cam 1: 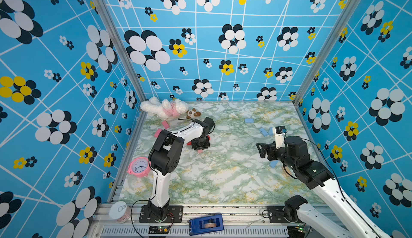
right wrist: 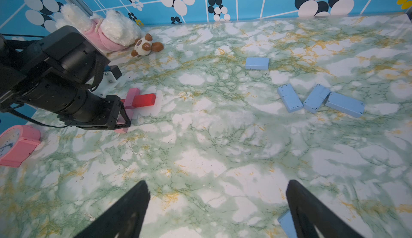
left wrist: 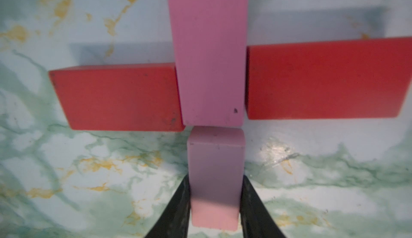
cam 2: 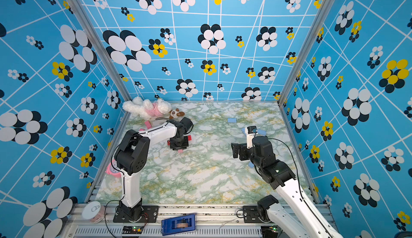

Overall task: Assemble the letter t with building blocks
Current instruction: Assemble the building block at the center of the board.

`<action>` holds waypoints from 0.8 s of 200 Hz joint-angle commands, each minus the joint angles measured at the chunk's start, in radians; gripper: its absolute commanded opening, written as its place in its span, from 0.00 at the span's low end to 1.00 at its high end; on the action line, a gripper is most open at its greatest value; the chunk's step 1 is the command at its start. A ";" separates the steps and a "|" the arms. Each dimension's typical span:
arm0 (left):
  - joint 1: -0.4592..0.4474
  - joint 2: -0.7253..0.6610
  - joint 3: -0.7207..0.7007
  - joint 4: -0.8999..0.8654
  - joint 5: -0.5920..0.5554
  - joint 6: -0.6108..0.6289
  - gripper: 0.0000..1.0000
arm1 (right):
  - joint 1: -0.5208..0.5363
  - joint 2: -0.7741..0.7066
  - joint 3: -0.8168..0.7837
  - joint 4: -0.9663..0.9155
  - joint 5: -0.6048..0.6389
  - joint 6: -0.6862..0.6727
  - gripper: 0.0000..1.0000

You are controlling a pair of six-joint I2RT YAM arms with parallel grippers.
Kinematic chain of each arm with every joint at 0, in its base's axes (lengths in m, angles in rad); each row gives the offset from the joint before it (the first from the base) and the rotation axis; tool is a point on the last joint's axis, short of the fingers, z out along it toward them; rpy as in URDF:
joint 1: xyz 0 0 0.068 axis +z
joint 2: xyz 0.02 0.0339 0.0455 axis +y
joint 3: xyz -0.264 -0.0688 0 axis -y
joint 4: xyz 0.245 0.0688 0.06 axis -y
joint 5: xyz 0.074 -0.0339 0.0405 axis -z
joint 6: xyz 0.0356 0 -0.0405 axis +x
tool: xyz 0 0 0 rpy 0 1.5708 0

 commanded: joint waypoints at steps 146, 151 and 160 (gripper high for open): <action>0.019 0.049 -0.005 0.017 -0.046 0.013 0.37 | 0.008 -0.012 -0.022 0.011 0.002 -0.009 0.99; 0.019 0.047 -0.006 0.019 -0.044 0.012 0.38 | 0.009 -0.013 -0.021 0.011 0.002 -0.008 0.99; 0.020 0.042 -0.012 0.022 -0.041 0.009 0.38 | 0.007 -0.013 -0.021 0.010 0.001 -0.006 0.99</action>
